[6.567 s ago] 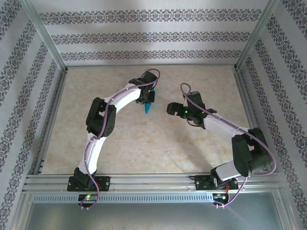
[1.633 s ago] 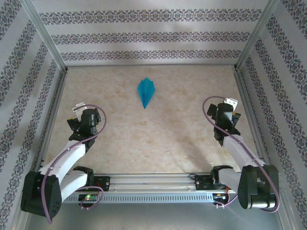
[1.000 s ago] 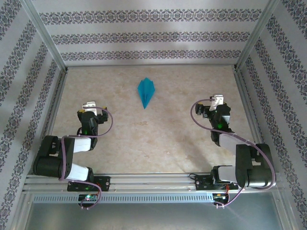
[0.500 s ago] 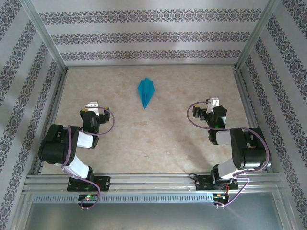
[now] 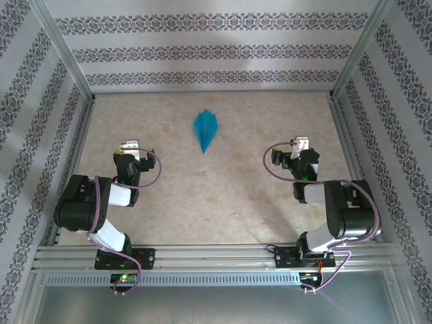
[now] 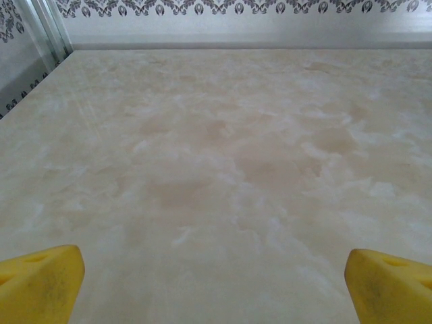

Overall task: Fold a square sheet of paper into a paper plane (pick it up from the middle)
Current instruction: Reset both arms

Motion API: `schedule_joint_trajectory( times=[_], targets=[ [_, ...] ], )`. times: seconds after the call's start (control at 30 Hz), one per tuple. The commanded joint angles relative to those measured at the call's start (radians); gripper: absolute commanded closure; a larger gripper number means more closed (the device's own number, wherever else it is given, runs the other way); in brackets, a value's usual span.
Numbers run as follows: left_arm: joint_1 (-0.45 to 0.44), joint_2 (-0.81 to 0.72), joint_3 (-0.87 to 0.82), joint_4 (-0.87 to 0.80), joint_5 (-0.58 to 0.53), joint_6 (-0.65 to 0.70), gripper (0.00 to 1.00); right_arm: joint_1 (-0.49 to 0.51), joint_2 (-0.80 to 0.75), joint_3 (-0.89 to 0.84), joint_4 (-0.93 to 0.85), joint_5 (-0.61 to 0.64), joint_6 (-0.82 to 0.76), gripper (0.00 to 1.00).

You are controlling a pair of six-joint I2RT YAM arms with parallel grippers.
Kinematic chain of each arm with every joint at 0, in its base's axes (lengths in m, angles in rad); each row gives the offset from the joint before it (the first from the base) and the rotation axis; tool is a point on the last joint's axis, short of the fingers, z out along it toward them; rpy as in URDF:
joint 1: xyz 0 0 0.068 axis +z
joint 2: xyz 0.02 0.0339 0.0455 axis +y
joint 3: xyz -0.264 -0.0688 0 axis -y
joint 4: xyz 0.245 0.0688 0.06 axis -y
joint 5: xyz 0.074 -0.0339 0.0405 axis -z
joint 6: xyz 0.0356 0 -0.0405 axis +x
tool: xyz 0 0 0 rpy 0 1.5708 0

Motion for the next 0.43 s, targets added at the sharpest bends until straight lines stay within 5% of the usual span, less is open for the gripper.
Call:
schedule_joint_trajectory(
  times=[0.0, 0.4],
  targets=[
    [0.015, 0.000, 0.021, -0.020, 0.018, 0.012, 0.01, -0.006, 0.004, 0.020, 0.035, 0.009, 0.009, 0.02],
    [0.015, -0.001, 0.025, -0.025, 0.023, 0.014, 0.01, -0.006, 0.004, 0.020, 0.035, 0.010, 0.010, 0.02]
  ],
)
